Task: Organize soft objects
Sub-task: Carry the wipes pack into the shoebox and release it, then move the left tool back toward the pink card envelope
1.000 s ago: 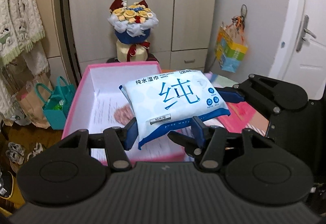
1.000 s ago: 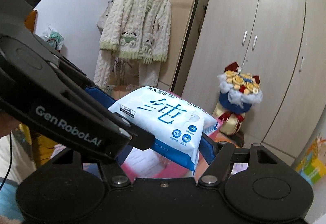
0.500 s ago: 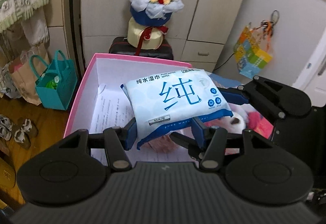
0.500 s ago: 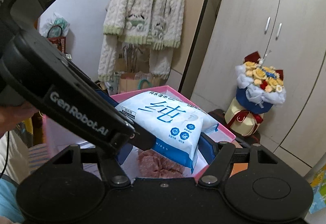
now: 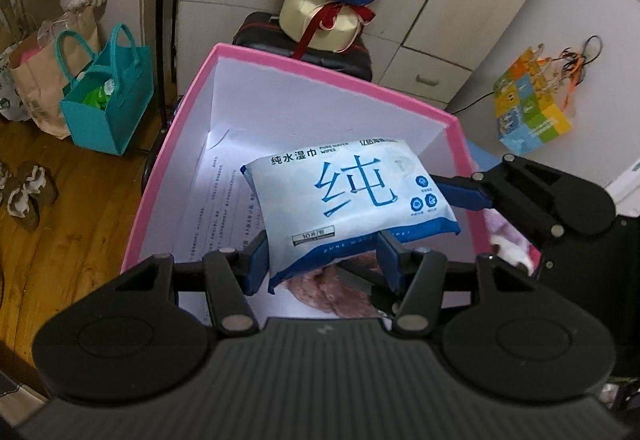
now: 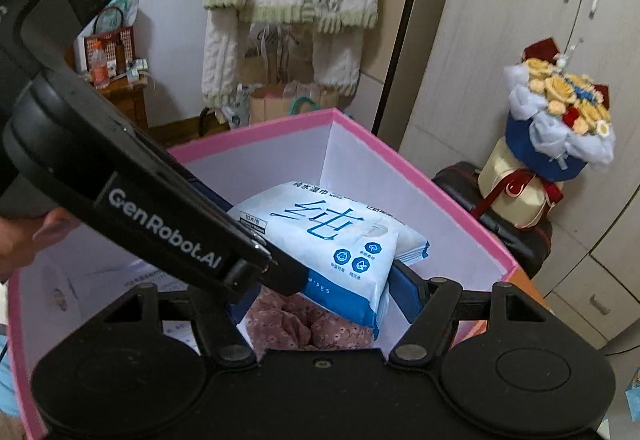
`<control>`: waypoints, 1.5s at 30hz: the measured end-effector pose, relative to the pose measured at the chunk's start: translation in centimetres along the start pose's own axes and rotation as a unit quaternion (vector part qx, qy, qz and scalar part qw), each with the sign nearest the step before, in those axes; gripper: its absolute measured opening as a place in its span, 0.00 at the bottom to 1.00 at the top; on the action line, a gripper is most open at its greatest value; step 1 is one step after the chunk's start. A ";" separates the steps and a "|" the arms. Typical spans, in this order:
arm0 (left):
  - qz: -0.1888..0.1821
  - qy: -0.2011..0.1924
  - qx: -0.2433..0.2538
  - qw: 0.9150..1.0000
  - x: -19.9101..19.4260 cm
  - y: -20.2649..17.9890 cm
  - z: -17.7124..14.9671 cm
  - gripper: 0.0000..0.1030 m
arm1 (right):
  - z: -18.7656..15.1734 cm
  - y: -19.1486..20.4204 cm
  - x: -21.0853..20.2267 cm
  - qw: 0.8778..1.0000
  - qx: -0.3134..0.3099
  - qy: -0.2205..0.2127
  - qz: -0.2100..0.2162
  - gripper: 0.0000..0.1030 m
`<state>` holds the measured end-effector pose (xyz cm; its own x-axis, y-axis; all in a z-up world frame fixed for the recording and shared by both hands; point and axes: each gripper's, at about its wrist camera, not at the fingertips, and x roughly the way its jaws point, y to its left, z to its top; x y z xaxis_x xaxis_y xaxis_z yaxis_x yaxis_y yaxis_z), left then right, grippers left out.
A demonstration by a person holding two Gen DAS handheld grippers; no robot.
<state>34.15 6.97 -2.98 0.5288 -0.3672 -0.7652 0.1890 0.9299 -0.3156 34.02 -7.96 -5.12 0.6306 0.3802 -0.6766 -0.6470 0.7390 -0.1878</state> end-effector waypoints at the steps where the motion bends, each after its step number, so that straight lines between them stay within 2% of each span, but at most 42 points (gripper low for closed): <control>1: 0.012 0.000 0.006 1.000 0.2 -0.1 0.0 0.55 | -0.1 0.0 0.1 1.000 0.003 0.006 -0.004 0.71; 5: 0.075 -0.028 0.060 0.995 -1.0 -1.1 -0.5 0.54 | -0.5 0.3 -0.7 1.000 -0.001 0.013 -0.027 0.71; 7: 0.084 -0.036 0.083 0.992 -1.8 -1.7 -1.0 0.54 | -0.7 0.3 -1.5 1.000 0.006 0.012 -0.022 0.71; 10: 0.069 -0.032 0.093 0.993 -2.8 -2.1 -1.5 0.55 | -0.8 0.5 -2.3 1.000 0.010 0.011 -0.021 0.71; 21: 0.062 -0.059 0.130 0.988 -7.8 -4.5 -4.4 0.60 | -1.9 2.1 -6.4 1.000 0.026 0.004 -0.012 0.71; 28: 0.052 -0.081 0.149 0.984 -11.6 -6.5 -6.2 0.64 | -2.5 3.2 -9.9 0.999 0.031 -0.015 -0.009 0.71; 36: 0.023 -0.102 0.178 0.978 -16.0 -9.4 -9.1 0.69 | -4.6 3.6 -16.5 0.997 0.056 -0.045 0.008 0.71; 40: 0.006 -0.110 0.201 0.973 -18.1 -10.7 -10.8 0.72 | -6.5 3.4 -20.2 0.995 0.074 -0.063 0.006 0.71; 45: -0.014 -0.099 0.228 0.968 -19.6 -12.8 -13.1 0.75 | -9.5 3.2 -24.2 0.993 0.086 -0.084 -0.012 0.72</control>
<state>10.52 1.96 8.65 0.6586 -0.4230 -0.6224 0.5273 0.8494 -0.0193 12.66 -20.10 3.86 0.7165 0.4389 -0.5423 -0.5576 0.8274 -0.0670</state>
